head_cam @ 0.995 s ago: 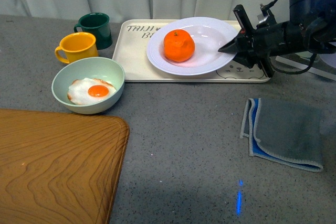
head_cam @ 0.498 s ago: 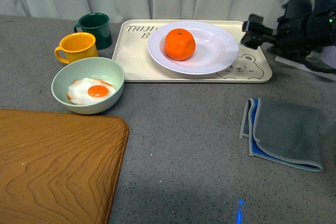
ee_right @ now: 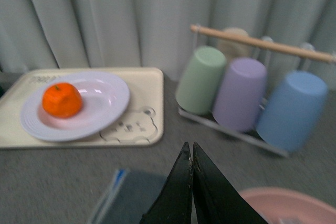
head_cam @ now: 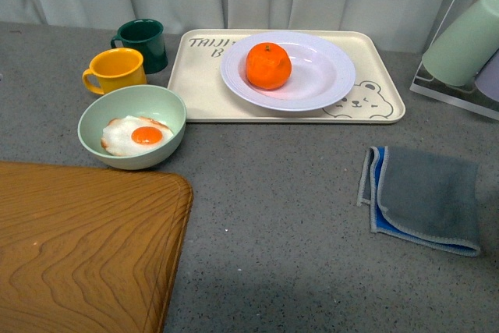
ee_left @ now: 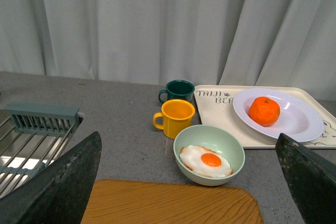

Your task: Place orange and plate with both arms

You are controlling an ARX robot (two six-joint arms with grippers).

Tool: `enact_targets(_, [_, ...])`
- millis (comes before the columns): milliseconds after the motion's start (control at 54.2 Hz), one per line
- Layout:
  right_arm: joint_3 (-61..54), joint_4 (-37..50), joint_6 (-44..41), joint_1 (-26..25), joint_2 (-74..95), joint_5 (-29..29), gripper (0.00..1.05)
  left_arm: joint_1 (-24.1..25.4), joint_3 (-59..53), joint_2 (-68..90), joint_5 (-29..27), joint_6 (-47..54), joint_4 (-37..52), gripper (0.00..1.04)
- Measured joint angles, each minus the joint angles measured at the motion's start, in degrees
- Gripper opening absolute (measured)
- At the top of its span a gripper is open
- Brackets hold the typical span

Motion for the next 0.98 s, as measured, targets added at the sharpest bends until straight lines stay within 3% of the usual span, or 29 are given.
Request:
enact_targets(37, [-2.2,-8.6,0.0,-0.9,-10.3,0.1,0.01,0.0,0.0,0.0,0.0,0.0,0.0,0.98])
enact_targets(55, [-2.4,-8.6,0.0,-0.9,-11.6,0.1,0.01,0.0,0.0,0.0,0.0,0.0,0.0,0.98])
enact_targets(147, [-2.4,-37.8,0.0,-1.1,-42.4,-0.6,0.01,0.0,0.0,0.0,0.0,0.0,0.0,0.98])
enact_targets(240, [-2.4,-47.9,0.0,-1.2,-56.4,-0.6,0.01,0.0,0.0,0.0,0.0,0.0,-0.1,0.98])
enact_targets(461, [-2.4,-48.7,-0.1,-1.2,-58.9,-0.6,0.02,0.0,0.0,0.0,0.0,0.0,-0.1,0.98])
enact_targets(811, [-2.4,-48.7,-0.1,-1.2,-58.9,-0.6,0.66,0.0,0.0,0.0,0.0,0.0,-0.1,0.98])
enact_targets(829, [-2.4,-48.7,0.0,-1.2,-58.9,-0.6,0.95,0.0,0.0,0.0,0.0,0.0,-0.1,0.98])
enact_targets(977, [-2.4,-48.7,0.0,-1.2,-58.9,-0.6,0.95,0.0,0.0,0.0,0.0,0.0,-0.1,0.98])
